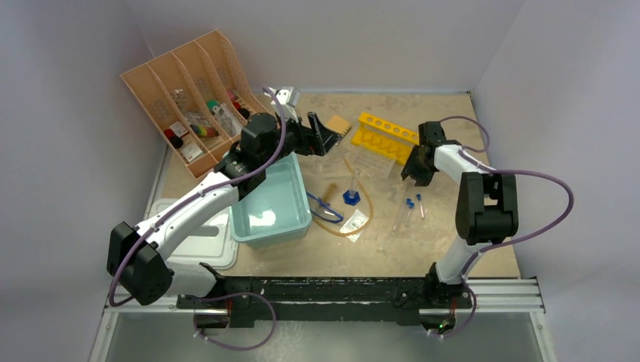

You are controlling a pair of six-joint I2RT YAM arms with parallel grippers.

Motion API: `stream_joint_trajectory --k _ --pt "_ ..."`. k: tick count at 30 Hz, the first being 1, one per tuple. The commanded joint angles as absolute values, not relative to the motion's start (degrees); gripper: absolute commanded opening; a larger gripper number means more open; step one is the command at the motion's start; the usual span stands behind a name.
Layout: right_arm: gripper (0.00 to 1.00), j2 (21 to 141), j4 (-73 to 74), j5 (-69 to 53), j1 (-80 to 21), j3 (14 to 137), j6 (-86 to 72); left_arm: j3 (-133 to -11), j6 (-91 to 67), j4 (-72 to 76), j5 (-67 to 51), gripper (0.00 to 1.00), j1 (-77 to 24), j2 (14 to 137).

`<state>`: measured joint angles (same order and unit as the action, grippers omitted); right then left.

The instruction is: Organize the chemistry lab equipment

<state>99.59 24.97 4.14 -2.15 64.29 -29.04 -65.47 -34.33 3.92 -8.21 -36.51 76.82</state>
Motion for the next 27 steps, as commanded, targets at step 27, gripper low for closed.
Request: stream_joint_trajectory --k 27 --pt "0.43 104.14 32.77 10.46 -6.1 65.15 -36.83 -66.66 -33.27 2.86 -2.12 0.84 -36.76 74.33"
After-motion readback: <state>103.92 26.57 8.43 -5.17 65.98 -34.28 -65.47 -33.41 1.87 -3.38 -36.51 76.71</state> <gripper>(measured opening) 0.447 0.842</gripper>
